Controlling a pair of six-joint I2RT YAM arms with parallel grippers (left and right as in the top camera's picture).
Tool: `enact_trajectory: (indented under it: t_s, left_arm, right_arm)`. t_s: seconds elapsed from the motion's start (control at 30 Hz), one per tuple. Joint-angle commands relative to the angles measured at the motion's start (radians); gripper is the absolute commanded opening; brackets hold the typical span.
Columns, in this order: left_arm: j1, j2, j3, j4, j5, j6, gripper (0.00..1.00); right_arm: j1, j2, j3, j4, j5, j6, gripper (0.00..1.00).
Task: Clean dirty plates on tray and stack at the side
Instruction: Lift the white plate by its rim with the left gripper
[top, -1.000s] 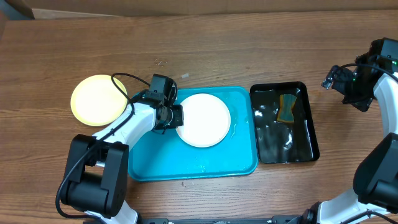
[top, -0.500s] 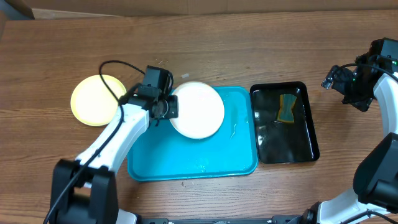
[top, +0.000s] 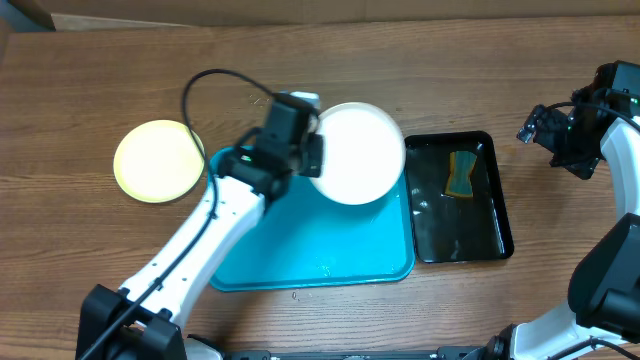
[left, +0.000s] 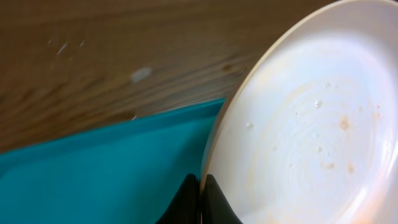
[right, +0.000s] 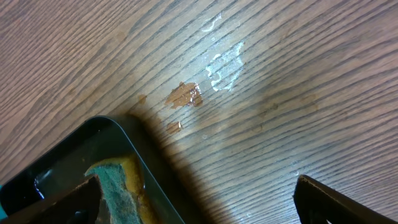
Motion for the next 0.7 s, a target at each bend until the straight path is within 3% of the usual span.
enact_trajectory:
  t_s: [0.0, 0.17, 0.33, 0.53, 0.67]
  left_arm:
    - [-0.108, -0.026, 0.036, 0.052, -0.111, -0.015, 0.04]
    - [-0.288, -0.008, 0.036, 0.122, -0.297, -0.016, 0.04]
    - [-0.467, 0.053, 0.036, 0.188, -0.547, 0.071, 0.04]
    - [-0.619, 0.182, 0.036, 0.394, -0.807, 0.36, 0.04]
    - [-0.696, 0.245, 0.036, 0.647, -1.03, 0.7, 0.04]
  right_arm:
    - [0.0, -0.01, 0.014, 0.005, 0.002, -0.002, 1.0]
    - [0.0, -0.01, 0.014, 0.005, 0.002, -0.002, 1.0]
    - [0.0, -0.01, 0.014, 0.005, 0.002, -0.002, 1.0]
    - [0.0, -0.01, 0.014, 0.005, 0.002, -0.002, 1.0]
    - [0.0, -0.01, 0.014, 0.005, 0.002, -0.002, 1.0]
